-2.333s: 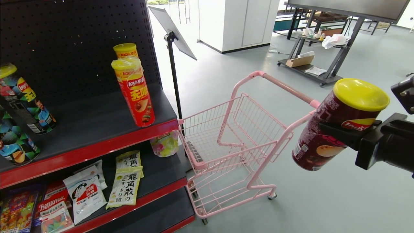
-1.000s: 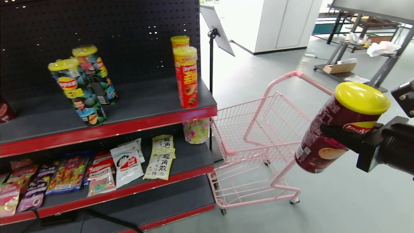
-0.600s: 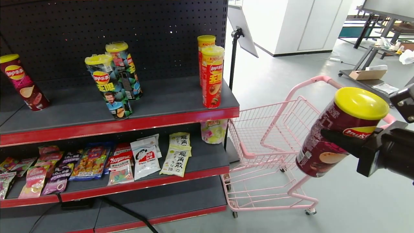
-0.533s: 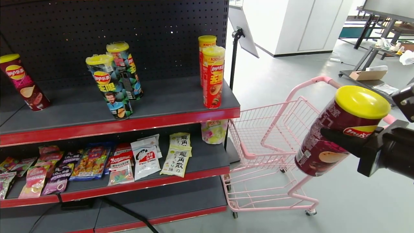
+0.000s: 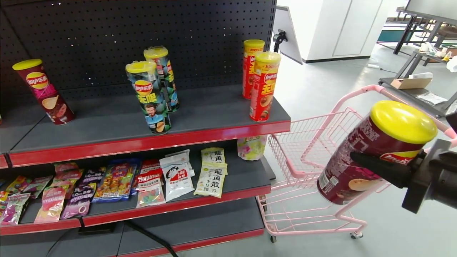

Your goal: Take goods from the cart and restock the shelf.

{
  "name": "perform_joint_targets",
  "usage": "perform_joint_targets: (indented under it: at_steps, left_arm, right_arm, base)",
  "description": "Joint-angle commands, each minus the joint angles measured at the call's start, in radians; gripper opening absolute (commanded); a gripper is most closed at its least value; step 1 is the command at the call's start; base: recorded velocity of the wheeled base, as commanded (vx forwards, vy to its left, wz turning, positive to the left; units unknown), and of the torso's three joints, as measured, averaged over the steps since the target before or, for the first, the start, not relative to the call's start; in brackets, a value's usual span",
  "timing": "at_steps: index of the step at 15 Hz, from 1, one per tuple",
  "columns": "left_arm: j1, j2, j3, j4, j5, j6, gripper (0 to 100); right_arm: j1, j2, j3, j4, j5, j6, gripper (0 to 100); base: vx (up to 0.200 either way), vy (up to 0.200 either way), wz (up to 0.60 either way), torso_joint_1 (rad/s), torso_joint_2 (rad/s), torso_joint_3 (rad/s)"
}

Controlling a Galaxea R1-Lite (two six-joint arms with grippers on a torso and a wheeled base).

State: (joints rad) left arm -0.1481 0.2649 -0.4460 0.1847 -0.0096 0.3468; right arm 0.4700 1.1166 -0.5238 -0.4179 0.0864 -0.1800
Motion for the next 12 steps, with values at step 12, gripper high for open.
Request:
perform_joint_targets:
  at_steps: [12]
  left_arm:
    - [0.001, 0.007, 0.016, -0.002, 0.002, 0.001, 100]
  right_arm:
    - [0.130, -0.044, 0.039, 0.002, -0.011, -0.001, 0]
  base:
    - [0.000, 0.200, 0.00, 0.002, 0.00, 0.002]
